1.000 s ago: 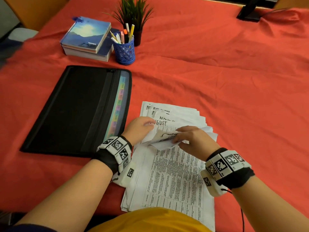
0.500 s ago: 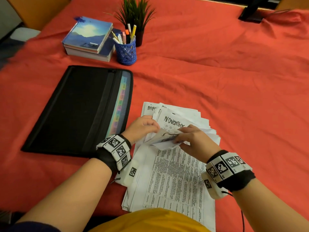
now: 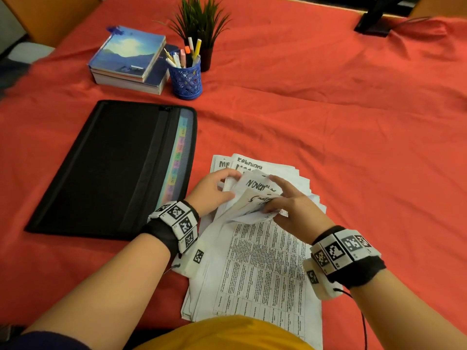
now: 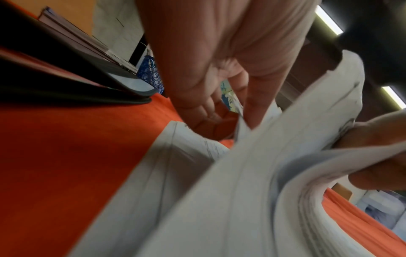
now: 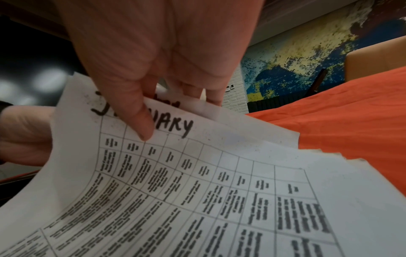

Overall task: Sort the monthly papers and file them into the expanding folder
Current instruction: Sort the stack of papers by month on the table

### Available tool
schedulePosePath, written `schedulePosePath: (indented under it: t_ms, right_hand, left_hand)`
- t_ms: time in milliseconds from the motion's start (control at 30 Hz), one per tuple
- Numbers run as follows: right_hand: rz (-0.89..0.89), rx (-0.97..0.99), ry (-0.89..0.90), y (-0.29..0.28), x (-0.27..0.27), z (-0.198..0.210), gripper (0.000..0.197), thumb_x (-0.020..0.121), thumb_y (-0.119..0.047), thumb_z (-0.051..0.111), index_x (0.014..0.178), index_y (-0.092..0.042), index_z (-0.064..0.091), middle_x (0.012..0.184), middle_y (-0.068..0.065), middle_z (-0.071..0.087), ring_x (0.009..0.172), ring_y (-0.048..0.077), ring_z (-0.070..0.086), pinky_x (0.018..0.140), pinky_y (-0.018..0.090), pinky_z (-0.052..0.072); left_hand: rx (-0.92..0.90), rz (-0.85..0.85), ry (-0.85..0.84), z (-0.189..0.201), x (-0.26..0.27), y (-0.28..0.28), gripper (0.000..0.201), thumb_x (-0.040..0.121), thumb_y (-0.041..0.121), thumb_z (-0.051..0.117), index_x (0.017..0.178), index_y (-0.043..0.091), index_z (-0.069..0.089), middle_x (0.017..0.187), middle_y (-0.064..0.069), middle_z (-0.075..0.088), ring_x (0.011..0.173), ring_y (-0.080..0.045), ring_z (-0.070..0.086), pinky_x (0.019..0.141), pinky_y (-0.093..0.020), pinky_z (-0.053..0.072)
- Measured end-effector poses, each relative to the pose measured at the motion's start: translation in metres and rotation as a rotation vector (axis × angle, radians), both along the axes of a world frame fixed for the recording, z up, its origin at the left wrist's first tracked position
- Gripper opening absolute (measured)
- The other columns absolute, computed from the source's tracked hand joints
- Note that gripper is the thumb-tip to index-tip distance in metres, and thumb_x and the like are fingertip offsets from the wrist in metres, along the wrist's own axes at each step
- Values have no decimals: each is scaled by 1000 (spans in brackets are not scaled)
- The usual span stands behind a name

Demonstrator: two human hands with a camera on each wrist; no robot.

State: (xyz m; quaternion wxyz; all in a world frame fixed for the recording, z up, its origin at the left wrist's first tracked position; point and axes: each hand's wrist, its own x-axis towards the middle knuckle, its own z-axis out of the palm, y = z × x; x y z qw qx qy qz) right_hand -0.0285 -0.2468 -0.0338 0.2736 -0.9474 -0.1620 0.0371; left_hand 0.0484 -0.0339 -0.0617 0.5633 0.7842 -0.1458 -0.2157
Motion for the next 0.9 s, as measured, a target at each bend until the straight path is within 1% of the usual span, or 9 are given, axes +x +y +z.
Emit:
schedulePosePath:
  t_ms: [67,167,233,333,467,600,700,800,900]
  right_hand:
    - [16,-3,9,1,3,-2,30,63,10,66,82,-13,73,137,18,43,89,28,66,86,32,48]
    - [19,17,27,3,6,-3,28,64,8,65,80,-14,73,134,15,49,98,29,65,87,39,51]
    - [12,13,43,4,6,-3,28,65,8,64,80,-13,74,128,13,54,99,29,64,89,37,49]
    - [34,-28,20,4,2,-4,30,63,10,65,80,-12,74,121,14,59,97,32,63,89,32,42]
    - [52,-41,-28,3,1,-7,32,59,11,66,79,-13,74,115,14,63,94,33,63,87,33,42]
    - [79,-58,-57,2,2,-9,31,59,9,66,79,-14,74,108,11,65,89,33,61,81,36,50]
    - [74,-39,-77,3,2,-10,30,60,7,66,80,-14,73,108,11,63,99,34,58,86,37,48]
    - [31,13,-63,3,2,-8,27,65,6,65,82,-14,72,126,16,51,106,28,58,91,35,47]
    - [42,4,-42,4,3,-7,27,66,5,66,84,-14,72,134,17,45,108,27,58,92,34,46]
  left_hand:
    - [7,-32,6,0,-1,5,41,78,-10,60,99,25,61,105,14,62,102,-3,57,94,-24,45]
    - [7,-40,31,2,-2,10,30,80,-9,59,99,14,64,105,0,65,97,-10,60,92,-31,48]
    - [-6,-31,39,3,-3,10,19,84,-4,60,99,7,63,101,-2,66,91,1,60,89,-20,48]
    - [1,-39,33,4,-2,8,16,88,2,59,101,10,66,94,9,65,81,16,57,80,-3,41]
    - [82,-53,53,4,0,6,23,81,0,64,102,7,69,99,3,68,88,4,59,85,-13,44]
    - [-24,64,205,9,0,2,17,87,0,54,82,7,69,77,6,66,73,3,59,71,-10,44]
    - [32,82,74,8,-1,-1,15,90,6,57,95,0,70,83,-4,65,76,-4,57,71,-9,43]
    - [57,51,11,10,-1,0,17,85,3,63,101,2,70,73,14,65,63,13,57,65,-2,42]
    - [49,48,19,11,-1,0,17,79,-1,68,95,4,71,60,21,65,54,13,55,59,-2,41]
